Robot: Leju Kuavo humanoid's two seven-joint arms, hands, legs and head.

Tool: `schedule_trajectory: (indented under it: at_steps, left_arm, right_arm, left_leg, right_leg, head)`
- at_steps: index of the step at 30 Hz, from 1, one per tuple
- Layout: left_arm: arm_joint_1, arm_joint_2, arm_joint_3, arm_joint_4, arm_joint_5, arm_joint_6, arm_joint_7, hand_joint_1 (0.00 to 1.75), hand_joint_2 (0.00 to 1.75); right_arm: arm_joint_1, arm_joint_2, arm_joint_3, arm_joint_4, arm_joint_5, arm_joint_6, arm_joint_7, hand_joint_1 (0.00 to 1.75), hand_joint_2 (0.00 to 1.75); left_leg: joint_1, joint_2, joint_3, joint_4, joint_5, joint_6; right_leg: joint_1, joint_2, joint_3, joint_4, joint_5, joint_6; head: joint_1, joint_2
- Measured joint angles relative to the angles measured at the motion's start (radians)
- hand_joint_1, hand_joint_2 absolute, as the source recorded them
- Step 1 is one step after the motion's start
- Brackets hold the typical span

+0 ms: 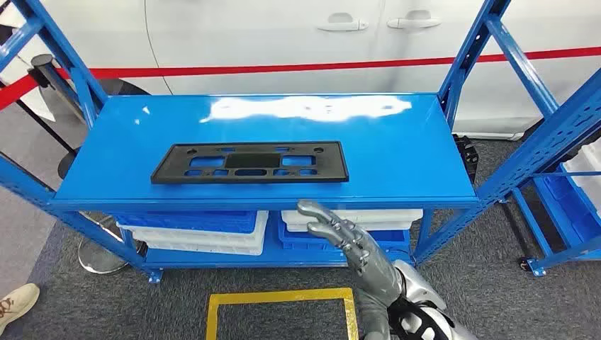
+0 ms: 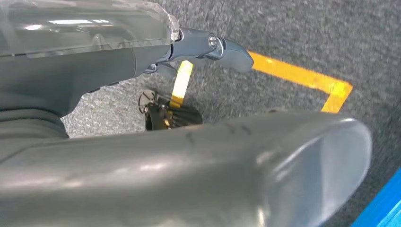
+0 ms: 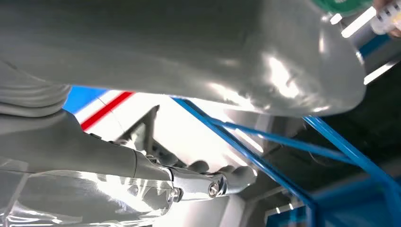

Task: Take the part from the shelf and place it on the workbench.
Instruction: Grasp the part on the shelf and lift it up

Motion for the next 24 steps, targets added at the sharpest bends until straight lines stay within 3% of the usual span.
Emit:
schedule_trajectory:
  at_steps: [2,3,5,6,7,8,10,12,15,17,18,20,21,22,24]
  left_arm:
    - [0.0,-0.001,0.001,0.0,0.0,0.0,-0.001,0.0,0.0]
    - [0.0,-0.001,0.002,0.0,-0.001,-0.001,-0.001,0.0,0.0]
    - [0.001,-0.002,0.003,0.0,-0.001,-0.001,-0.002,0.0,0.0]
    - [0.003,-0.002,0.004,0.0,-0.002,-0.001,-0.003,0.0,0.0]
    - [0.005,-0.002,0.004,0.0,-0.002,-0.001,-0.003,0.0,0.0]
    - [0.007,-0.002,0.004,0.0,-0.003,-0.001,-0.004,0.0,0.0]
    - [0.008,-0.002,0.004,0.0,-0.008,-0.001,-0.006,0.0,0.0]
    - [0.008,-0.002,0.004,0.001,-0.014,-0.001,-0.007,0.0,0.0]
    - [0.006,-0.002,0.004,0.001,-0.021,-0.001,-0.008,0.0,0.0]
    - [0.006,-0.003,0.004,0.001,-0.022,-0.001,-0.007,0.0,0.0]
    - [0.006,-0.003,0.004,0.001,-0.023,-0.002,-0.007,0.0,0.0]
    - [0.004,-0.004,0.004,0.001,-0.025,-0.002,-0.006,0.0,0.0]
    - [0.003,-0.004,0.005,0.001,-0.025,-0.003,-0.006,0.0,0.0]
    - [0.003,-0.004,0.005,0.001,-0.025,-0.003,-0.006,0.0,0.0]
    - [0.004,-0.005,0.005,0.001,-0.026,-0.005,-0.005,0.0,0.0]
  right_arm:
    - [-0.001,0.007,-0.004,0.009,0.002,0.014,0.0,0.0,0.0]
    - [-0.002,0.014,-0.008,0.018,0.004,0.026,0.0,0.0,0.0]
    - [-0.002,0.022,-0.012,0.036,0.006,0.04,0.0,0.0,0.0]
    - [-0.001,0.025,-0.013,0.044,0.007,0.043,0.0,0.0,0.0]
    - [-0.001,0.027,-0.014,0.05,0.008,0.044,0.0,0.0,0.0]
    - [-0.001,0.029,-0.015,0.055,0.008,0.044,0.0,0.0,0.0]
    - [0.0,0.032,-0.016,0.062,0.009,0.044,0.0,0.0,0.0]
    - [0.002,0.034,-0.018,0.068,0.01,0.044,0.0,0.0,0.0]
    - [0.008,0.036,-0.022,0.073,0.011,0.044,0.0,0.0,0.0]
    - [0.01,0.038,-0.025,0.076,0.008,0.049,0.0,0.0,0.0]
    - [0.012,0.039,-0.028,0.079,0.005,0.056,0.0,0.0,0.0]
    - [0.02,0.042,-0.032,0.088,-0.002,0.072,0.0,0.0,0.0]
    - [0.026,0.044,-0.034,0.094,-0.004,0.077,0.0,0.0,0.0]
    - [0.03,0.046,-0.034,0.099,-0.005,0.081,0.0,0.0,0.0]
    - [0.034,0.049,-0.035,0.108,-0.005,0.089,0.0,0.0,0.0]
  left_leg:
    - [0.002,0.0,-0.02,0.042,-0.016,-0.004]
    - [0.003,-0.001,-0.048,0.094,-0.035,-0.008]
    - [0.005,-0.001,-0.135,0.23,-0.07,-0.014]
    - [0.006,-0.001,-0.173,0.276,-0.069,-0.017]
    - [0.007,-0.001,-0.196,0.288,-0.049,-0.019]
    - [0.008,-0.001,-0.199,0.259,-0.009,-0.02]
    - [0.01,-0.001,-0.167,0.141,0.08,-0.017]
    - [0.007,-0.001,-0.135,0.054,0.11,-0.008]
    - [0.003,-0.002,-0.125,0.031,0.098,0.01]
    - [0.007,-0.002,-0.114,0.02,0.096,0.021]
    - [0.009,-0.002,-0.107,0.015,0.094,0.026]
    - [0.008,-0.002,-0.098,0.013,0.085,0.034]
    - [0.008,-0.003,-0.092,0.013,0.08,0.035]
    - [0.008,-0.004,-0.085,0.013,0.075,0.035]
    - [0.008,-0.005,-0.065,0.013,0.061,0.032]
  right_leg:
    - [0.0,-0.002,0.01,-0.005,-0.004,-0.006]
    - [0.0,-0.003,0.019,-0.01,-0.007,-0.011]
    - [0.002,-0.005,0.031,-0.011,-0.018,-0.018]
    - [0.003,-0.004,0.038,-0.01,-0.024,-0.019]
    - [0.004,-0.003,0.046,-0.009,-0.031,-0.019]
    - [0.003,-0.002,0.056,-0.008,-0.039,-0.018]
    - [0.003,0.0,0.076,-0.006,-0.056,-0.013]
    - [0.005,0.002,0.082,-0.003,-0.068,-0.003]
    - [0.003,0.001,0.081,-0.005,-0.075,0.012]
    - [0.002,0.0,0.071,0.023,-0.092,0.022]
    - [0.002,-0.001,0.048,0.067,-0.111,0.026]
    - [-0.001,-0.001,-0.03,0.192,-0.149,0.031]
    - [-0.002,-0.001,-0.066,0.24,-0.153,0.032]
    - [-0.004,-0.001,-0.088,0.258,-0.14,0.033]
    - [-0.007,-0.002,-0.078,0.192,-0.066,0.032]
  head:
    - [0.0,0.0]
    - [-0.001,0.0]
    - [-0.001,0.0]
    - [-0.001,0.0]
    - [-0.001,0.0]
    - [-0.001,0.0]
    - [0.0,0.0]
    - [0.0,0.0]
    - [0.001,0.0]
    - [0.003,0.0]
    - [0.004,0.0]
    - [0.006,0.0]
    - [0.006,0.0]
    - [0.006,0.0]
    - [0.006,0.0]
